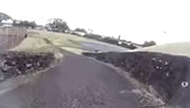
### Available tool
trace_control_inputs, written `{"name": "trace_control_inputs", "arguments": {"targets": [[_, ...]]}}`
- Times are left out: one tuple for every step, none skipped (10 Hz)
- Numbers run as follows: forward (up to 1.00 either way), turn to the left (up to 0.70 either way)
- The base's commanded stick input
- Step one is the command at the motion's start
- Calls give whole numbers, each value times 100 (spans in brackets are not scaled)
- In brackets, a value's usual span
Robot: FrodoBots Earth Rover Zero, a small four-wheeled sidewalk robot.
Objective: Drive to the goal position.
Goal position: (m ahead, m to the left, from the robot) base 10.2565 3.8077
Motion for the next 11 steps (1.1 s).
{"name": "trace_control_inputs", "arguments": {"targets": [[85,0],[85,0],[85,0],[85,0],[85,0],[85,2],[85,4],[85,6],[85,10],[85,12],[85,13]]}}
